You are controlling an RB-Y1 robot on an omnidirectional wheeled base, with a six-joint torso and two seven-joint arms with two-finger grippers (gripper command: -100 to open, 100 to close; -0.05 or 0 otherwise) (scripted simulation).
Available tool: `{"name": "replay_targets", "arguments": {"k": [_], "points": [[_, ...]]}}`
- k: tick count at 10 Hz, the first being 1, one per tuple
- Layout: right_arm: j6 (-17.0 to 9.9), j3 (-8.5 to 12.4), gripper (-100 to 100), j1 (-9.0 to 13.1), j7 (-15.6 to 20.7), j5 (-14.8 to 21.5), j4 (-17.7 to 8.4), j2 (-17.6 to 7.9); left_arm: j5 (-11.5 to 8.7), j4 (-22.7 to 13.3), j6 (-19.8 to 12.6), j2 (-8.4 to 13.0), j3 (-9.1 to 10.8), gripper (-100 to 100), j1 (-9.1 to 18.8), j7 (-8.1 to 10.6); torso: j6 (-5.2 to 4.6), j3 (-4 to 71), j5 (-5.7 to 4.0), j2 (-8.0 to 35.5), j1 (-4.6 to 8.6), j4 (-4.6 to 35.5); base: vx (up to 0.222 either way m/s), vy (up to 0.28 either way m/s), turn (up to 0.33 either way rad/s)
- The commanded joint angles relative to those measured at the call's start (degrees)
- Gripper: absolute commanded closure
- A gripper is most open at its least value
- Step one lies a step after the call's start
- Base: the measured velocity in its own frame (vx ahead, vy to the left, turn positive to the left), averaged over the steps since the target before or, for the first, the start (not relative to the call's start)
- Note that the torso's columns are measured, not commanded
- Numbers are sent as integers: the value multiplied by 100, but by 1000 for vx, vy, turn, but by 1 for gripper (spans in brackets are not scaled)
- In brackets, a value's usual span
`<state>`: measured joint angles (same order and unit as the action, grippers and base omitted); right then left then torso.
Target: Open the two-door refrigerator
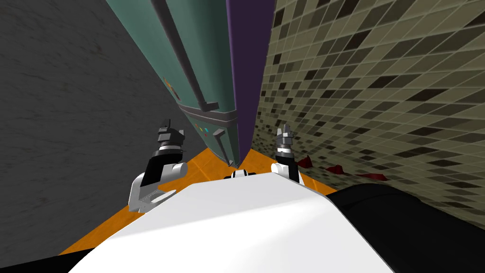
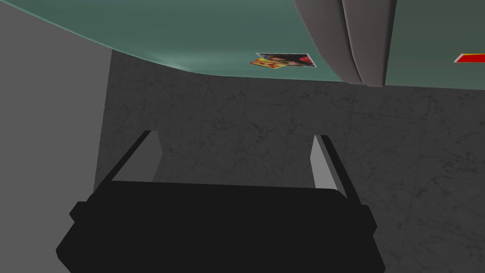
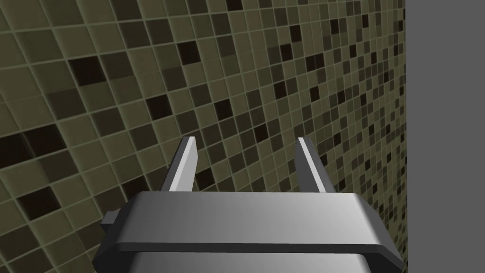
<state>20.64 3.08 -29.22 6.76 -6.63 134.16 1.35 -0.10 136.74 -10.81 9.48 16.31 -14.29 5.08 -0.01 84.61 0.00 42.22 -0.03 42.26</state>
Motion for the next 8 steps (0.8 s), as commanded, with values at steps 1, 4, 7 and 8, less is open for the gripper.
{"name": "replay_targets", "arguments": {"k": [1, 4, 7, 8], "points": [[0, 0, 0, -1, 0, 0, 0, 0, -24, 49, -339, -6, 111, -100, 141, -38, 3, 2, -1, -4, 7, -1, 80, -117, 63], [0, 0, 0, 0, 0, 0, 0, 0, -82, 121, -816, -21, 294, -100, 392, -98, 0, -9, 1, 15, -2, 4, 65, -127, 109], [0, 0, 0, 0, 0, 0, 0, 0, -119, 155, -1125, -28, 379, -100, 517, -126, 2, -1, 0, 0, 5, 1, 68, -118, 94], [0, 0, 0, 0, 0, 0, 0, 0, -161, 186, -1347, -34, 459, -100, 641, -152, 0, -3, 1, 6, -1, 2, 38, -125, 185]]}}
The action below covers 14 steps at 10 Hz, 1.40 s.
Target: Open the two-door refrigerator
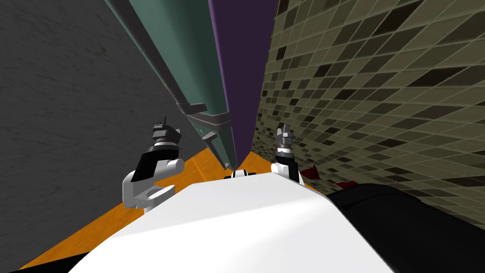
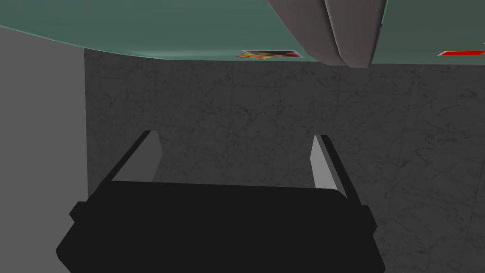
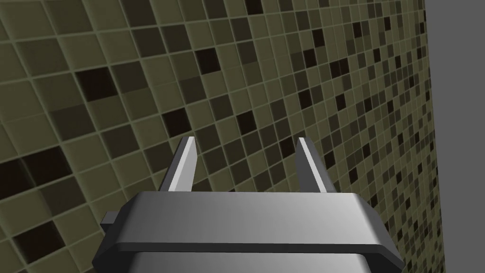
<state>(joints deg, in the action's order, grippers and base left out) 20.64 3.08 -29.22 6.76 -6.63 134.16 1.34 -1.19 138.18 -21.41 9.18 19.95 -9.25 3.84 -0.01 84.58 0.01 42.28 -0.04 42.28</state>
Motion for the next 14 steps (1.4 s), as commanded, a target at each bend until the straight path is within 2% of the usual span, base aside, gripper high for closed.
{"name": "replay_targets", "arguments": {"k": [1, 2, 3, 5, 6, 8, 9, 14], "points": [[0, 0, 0, 0, 0, 0, 0, 0, -51, 43, -316, -4, 95, -100, 137, -28, 3, -5, 0, 7, 5, 3, 36, -105, 67], [0, 0, 0, 1, 0, 0, 0, 0, -98, 72, -543, -9, 170, -100, 260, -51, -2, -5, 0, 7, -1, 3, 53, -127, 122], [0, 0, 0, 0, 0, 0, 0, 0, -98, 72, -559, -9, 170, -100, 260, -51, 2, 0, -1, -2, 8, 1, 56, -121, 88], [0, 0, 0, -1, 0, 0, 0, 0, -205, 125, -944, -14, 303, -100, 498, -92, 2, 4, -2, -8, 9, -1, 76, -169, 188], [0, 0, 0, -1, 0, 0, 0, 1, -205, 125, -1016, -14, 303, -100, 498, -92, 1, 5, -7, -9, 26, -2, 52, -163, 91], [0, 0, 0, 0, 0, 0, 0, 0, -324, 174, -1367, -12, 412, -100, 721, -123, 2, -8, 4, 11, -10, 4, 38, -144, 190], [0, 0, 0, 0, 0, 0, 0, 0, -324, 174, -1428, -12, 412, -100, 721, -123, 2, -3, 1, 2, 1, 2, 39, -130, 77], [0, 0, 0, 0, 0, 0, 0, 0, -641, 283, -2234, 15, 586, -100, 1193, -168, 0, 0, -3, 0, 10, 0, 27, -143, 198]]}}
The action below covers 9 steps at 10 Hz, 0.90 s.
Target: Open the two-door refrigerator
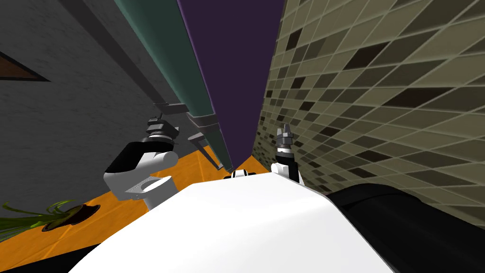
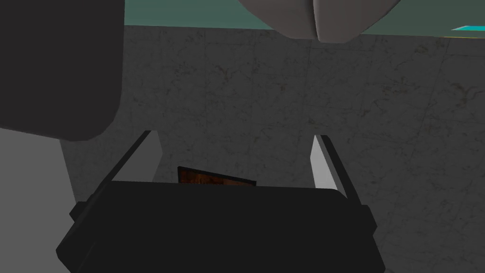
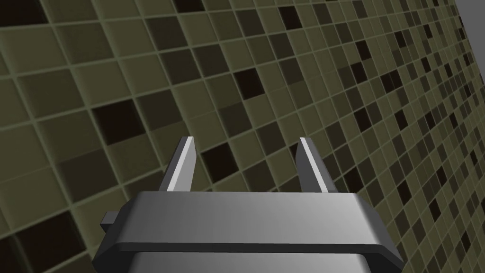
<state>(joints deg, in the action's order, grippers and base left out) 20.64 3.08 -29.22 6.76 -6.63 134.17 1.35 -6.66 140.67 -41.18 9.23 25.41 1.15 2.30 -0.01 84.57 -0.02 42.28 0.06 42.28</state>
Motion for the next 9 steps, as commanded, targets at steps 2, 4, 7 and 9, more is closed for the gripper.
{"name": "replay_targets", "arguments": {"k": [2, 4, 7, 9], "points": [[0, 1, 0, 0, 0, 0, 0, -1, -214, 87, -498, 37, 81, -100, 304, -22, -7, 0, -1, -2, 1, -1, 29, -137, 168], [0, 1, 0, 0, 0, 0, 0, -1, -321, 158, -696, 71, 110, -100, 432, -26, -20, -14, -19, 17, 43, 4, 9, -95, 155], [0, 1, 0, 0, 0, 0, 0, -1, -498, 438, -1000, 147, 152, -100, 630, -28, -30, -30, -46, 41, 93, 21, 17, -101, 170], [0, 1, 0, 0, 0, 0, 0, -2, -444, 392, -994, 109, 181, -100, 598, -27, -41, -48, -64, 69, 127, 34, -2, -34, 66]]}}
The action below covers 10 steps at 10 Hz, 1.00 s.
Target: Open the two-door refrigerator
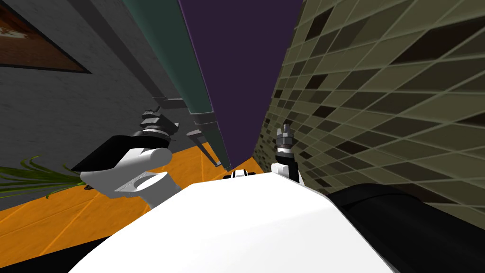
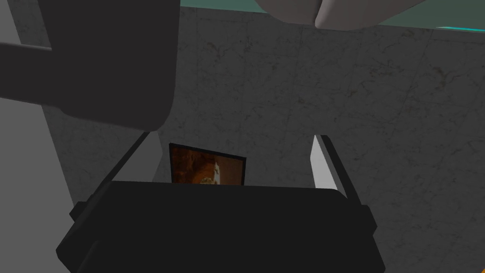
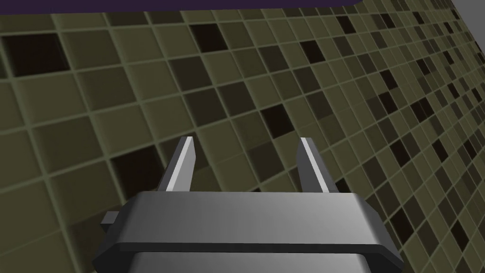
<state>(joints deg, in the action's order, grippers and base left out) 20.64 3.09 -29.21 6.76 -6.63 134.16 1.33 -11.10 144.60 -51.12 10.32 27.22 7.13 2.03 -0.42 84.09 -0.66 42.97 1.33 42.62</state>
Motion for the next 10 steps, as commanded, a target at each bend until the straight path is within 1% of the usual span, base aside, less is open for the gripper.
{"name": "replay_targets", "arguments": {"k": [1, 2, 3, 4, 5, 6, 7, 8, 9, 10], "points": [[0, -1, 0, 1, 0, 0, 0, 0, 2, -36, -77, -32, 68, -100, 58, 73, 9, 4, 10, -7, -19, -5, 81, 77, 39], [0, 0, 0, 0, 0, 0, 0, 0, 12, -27, -51, -24, 47, -100, 24, 34, 25, 34, 37, -51, -84, -20, 47, 42, 9], [0, 0, 0, 0, 0, 0, 0, 0, 12, -29, -63, -27, 54, 100, 25, 45, 32, 49, 56, -66, -115, -31, 2, 5, 13], [0, 0, 0, 1, 0, 0, 0, 0, -96, -38, -46, 19, -17, 100, 34, 51, 31, 51, 62, -72, -120, -38, -4, 189, -25], [0, 1, 0, 1, 0, 0, 0, -2, -96, -38, -46, 19, -17, 100, 34, 51, 23, 55, 87, -87, -175, -58, -31, 251, -69], [0, 2, 0, 1, 0, 0, 0, -3, -206, -51, -34, 64, -94, 100, 40, 56, 36, 57, 87, -84, -182, -46, 17, 269, -89], [0, 3, 0, 0, 0, 0, 0, -3, -206, -51, -34, 64, -94, 100, 40, 56, 41, 60, 78, -90, -165, -41, -3, 241, -30], [0, 2, 0, 0, 0, 0, 0, -3, -317, -64, -22, 108, -171, 100, 46, 62, 43, 52, 68, -74, -132, -36, -50, 263, -43], [0, 2, 0, 1, 0, 0, 0, -3, -317, -64, -22, 108, -171, 100, 46, 62, 41, 40, 64, -55, -130, -30, -52, 292, -36], [0, 2, 0, 1, 0, 0, -1, -3, -427, -77, -11, 152, -249, 100, 52, 68, 43, 37, 67, -53, -136, -28, -59, 310, -63]]}}
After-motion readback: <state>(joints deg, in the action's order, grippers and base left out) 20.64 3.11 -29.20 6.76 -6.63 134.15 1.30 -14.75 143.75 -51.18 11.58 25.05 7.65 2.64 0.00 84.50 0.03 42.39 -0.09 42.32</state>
